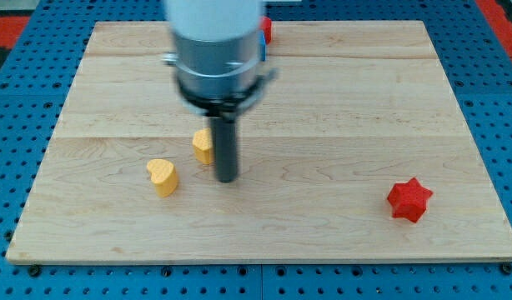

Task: Push the yellow hexagon slightly up

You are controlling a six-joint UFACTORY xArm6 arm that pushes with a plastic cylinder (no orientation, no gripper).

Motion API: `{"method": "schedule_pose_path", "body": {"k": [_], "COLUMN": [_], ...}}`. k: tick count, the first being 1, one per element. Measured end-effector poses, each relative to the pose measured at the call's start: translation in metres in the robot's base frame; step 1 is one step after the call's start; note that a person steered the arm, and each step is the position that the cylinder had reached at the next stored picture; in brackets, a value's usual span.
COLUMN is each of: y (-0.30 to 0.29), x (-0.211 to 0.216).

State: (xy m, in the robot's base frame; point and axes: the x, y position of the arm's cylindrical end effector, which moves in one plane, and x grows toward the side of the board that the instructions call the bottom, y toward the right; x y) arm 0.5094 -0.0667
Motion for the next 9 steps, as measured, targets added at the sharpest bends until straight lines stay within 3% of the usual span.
{"method": "schedule_pose_path", "body": {"k": [1, 2, 3, 4, 5, 7, 8, 9], "y": [-0.003, 0.044, 0.056, 0.119, 0.128, 0.108, 0.056, 0.067], "x": [-0.043, -0.092, -0.122, -0.111, -0.111, -0.111, -0.077, -0.043]}}
